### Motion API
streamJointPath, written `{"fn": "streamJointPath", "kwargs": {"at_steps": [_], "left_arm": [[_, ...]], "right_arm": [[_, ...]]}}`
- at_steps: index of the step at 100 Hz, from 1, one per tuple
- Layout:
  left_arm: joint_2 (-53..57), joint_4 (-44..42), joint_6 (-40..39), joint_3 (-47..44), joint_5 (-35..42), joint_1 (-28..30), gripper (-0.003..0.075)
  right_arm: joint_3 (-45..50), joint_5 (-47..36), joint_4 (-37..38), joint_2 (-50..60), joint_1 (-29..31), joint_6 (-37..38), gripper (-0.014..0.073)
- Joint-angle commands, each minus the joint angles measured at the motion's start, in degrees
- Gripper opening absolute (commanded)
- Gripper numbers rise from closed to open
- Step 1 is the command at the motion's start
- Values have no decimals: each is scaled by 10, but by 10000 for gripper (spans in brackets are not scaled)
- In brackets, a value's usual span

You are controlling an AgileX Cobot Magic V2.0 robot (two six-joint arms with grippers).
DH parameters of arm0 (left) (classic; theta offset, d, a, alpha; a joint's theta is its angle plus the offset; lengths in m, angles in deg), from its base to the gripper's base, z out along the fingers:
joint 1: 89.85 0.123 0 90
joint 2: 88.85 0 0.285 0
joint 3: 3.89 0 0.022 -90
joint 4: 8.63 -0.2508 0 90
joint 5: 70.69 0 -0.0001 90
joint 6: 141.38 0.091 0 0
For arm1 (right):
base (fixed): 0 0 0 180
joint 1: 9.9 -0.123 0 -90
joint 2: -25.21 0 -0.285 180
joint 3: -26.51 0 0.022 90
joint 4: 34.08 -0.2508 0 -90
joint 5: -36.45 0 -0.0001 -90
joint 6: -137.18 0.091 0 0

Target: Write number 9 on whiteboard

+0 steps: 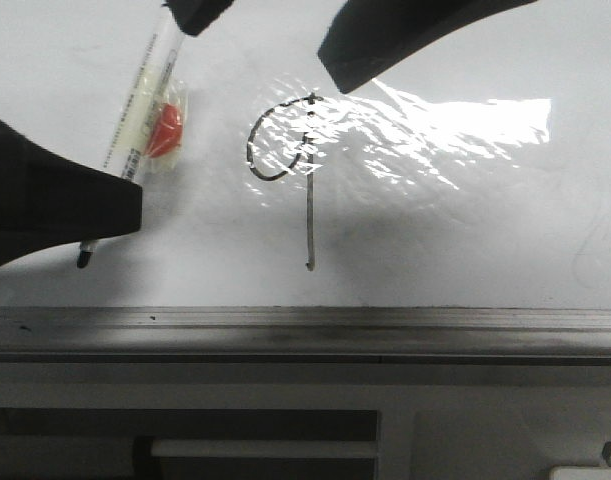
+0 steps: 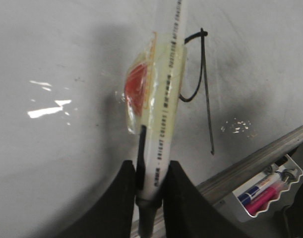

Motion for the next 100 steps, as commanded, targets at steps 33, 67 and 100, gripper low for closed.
{"fn": "streamJointPath", "kwargs": {"at_steps": [33, 67, 100], "left_arm": [[-30, 108, -12, 27, 8, -11, -21], [-54, 117, -57, 27, 27, -11, -16], [-54, 116, -57, 27, 34, -11, 348]], "right_arm": [[-17, -20, -3, 15, 0, -4, 457], [-16, -14, -3, 15, 0, -4, 457], [-16, -8, -3, 15, 0, -4, 449]]}}
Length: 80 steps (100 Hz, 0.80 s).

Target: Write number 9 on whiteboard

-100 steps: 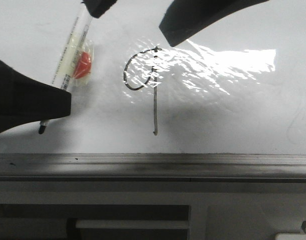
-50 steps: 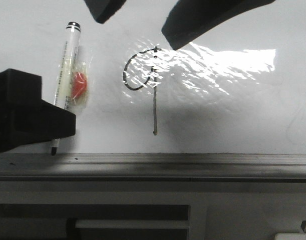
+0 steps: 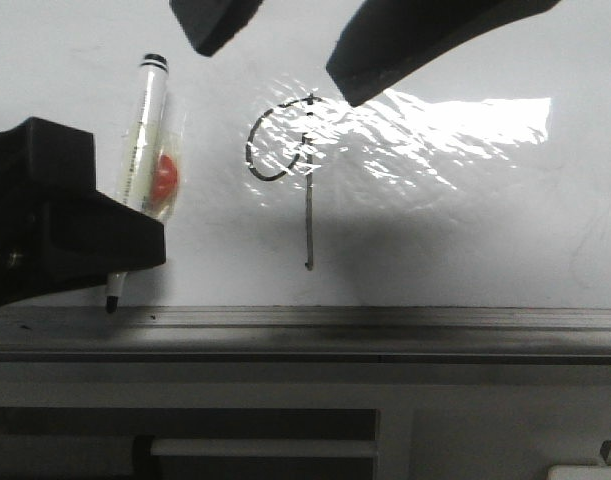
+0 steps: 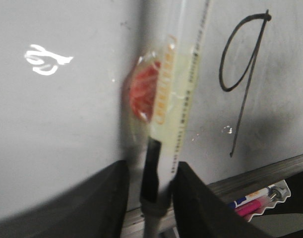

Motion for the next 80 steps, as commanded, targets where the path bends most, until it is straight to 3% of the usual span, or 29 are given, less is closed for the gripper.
{"fn": "streamJointPath", "kwargs": {"at_steps": [1, 31, 57, 72, 80], "left_arm": [[5, 13, -5, 14, 37, 0, 363], [29, 13, -5, 14, 44, 0, 384], [101, -25, 2, 5, 33, 0, 383], [154, -32, 2, -9, 22, 0, 365], [188, -55, 2, -21, 21, 0, 287]], "right_arm": [[-16, -25, -4, 15, 0, -4, 448], [-16, -30, 8, 15, 0, -4, 342], [7, -62, 26, 29, 0, -4, -69], [57, -123, 33, 62, 0, -4, -64], [94, -168, 47, 94, 0, -9, -64]]}}
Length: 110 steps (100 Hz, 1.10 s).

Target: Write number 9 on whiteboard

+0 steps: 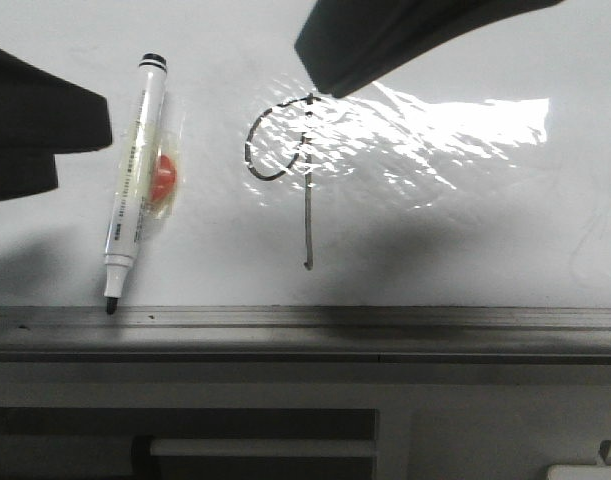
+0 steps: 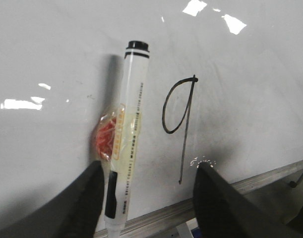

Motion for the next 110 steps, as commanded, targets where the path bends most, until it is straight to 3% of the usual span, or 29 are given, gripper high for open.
{"fn": "streamJointPath", "kwargs": {"at_steps": [1, 19, 44, 72, 84, 93, 110], "left_arm": [[40, -29, 3, 2, 32, 0, 266], [118, -108, 3, -20, 24, 0, -20], [211, -133, 3, -48, -59, 0, -20], [286, -182, 3, -72, -104, 0, -20], [310, -182, 3, -73, -110, 0, -20], [313, -182, 3, -73, -112, 0, -20], [313, -182, 3, -73, -112, 0, -20]], "right_arm": [[22, -89, 13, 46, 0, -12, -64], [129, -203, 31, 135, 0, -16, -64], [290, -323, 68, 324, 0, -16, -64], [425, -318, 92, 530, 0, -17, -64], [446, -270, 92, 596, 0, -17, -64], [446, -232, 92, 630, 0, -17, -64], [446, -234, 92, 632, 0, -17, -64]]}}
